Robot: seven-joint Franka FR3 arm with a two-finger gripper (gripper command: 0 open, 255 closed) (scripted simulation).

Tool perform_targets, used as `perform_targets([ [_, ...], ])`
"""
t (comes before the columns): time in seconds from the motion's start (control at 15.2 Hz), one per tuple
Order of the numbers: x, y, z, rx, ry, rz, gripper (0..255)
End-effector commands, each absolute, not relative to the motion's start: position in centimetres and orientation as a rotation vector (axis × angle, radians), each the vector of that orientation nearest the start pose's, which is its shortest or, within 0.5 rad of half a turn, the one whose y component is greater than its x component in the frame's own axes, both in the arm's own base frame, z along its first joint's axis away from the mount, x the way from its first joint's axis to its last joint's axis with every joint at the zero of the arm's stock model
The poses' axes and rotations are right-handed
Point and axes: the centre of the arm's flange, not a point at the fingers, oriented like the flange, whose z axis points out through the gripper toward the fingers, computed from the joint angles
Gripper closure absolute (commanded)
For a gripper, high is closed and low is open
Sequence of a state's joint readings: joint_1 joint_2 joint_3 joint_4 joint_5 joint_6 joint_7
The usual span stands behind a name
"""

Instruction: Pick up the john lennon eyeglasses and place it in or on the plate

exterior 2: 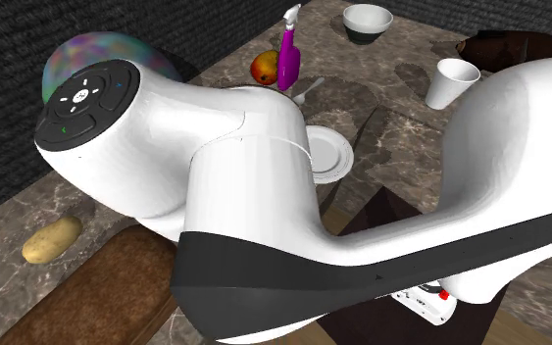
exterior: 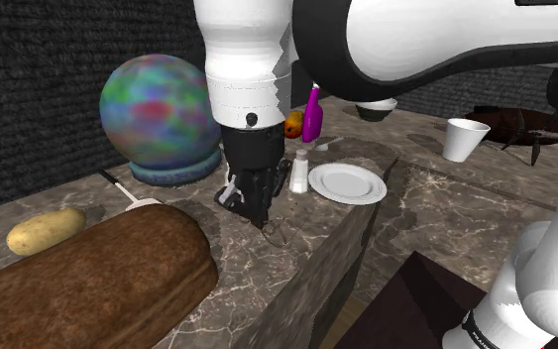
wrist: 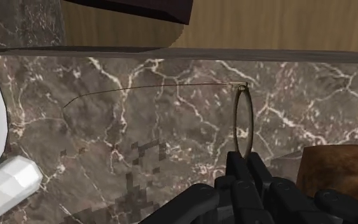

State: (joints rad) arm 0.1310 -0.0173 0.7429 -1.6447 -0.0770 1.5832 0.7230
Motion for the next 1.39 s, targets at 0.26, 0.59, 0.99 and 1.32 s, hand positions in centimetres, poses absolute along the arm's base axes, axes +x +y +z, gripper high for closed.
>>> perform_targets([
  [0.26,37.3,40.7,61.4,-3.215,-0.246,-0.119,0],
  [0.59,38.6,40.8,61.0,-3.203,-0.243,-0.173,0],
  [0.99,38.8,40.6,58.6,-3.203,-0.243,-0.173,0],
  [1.32,38.8,40.6,58.6,-3.203,-0.243,-0.173,0],
])
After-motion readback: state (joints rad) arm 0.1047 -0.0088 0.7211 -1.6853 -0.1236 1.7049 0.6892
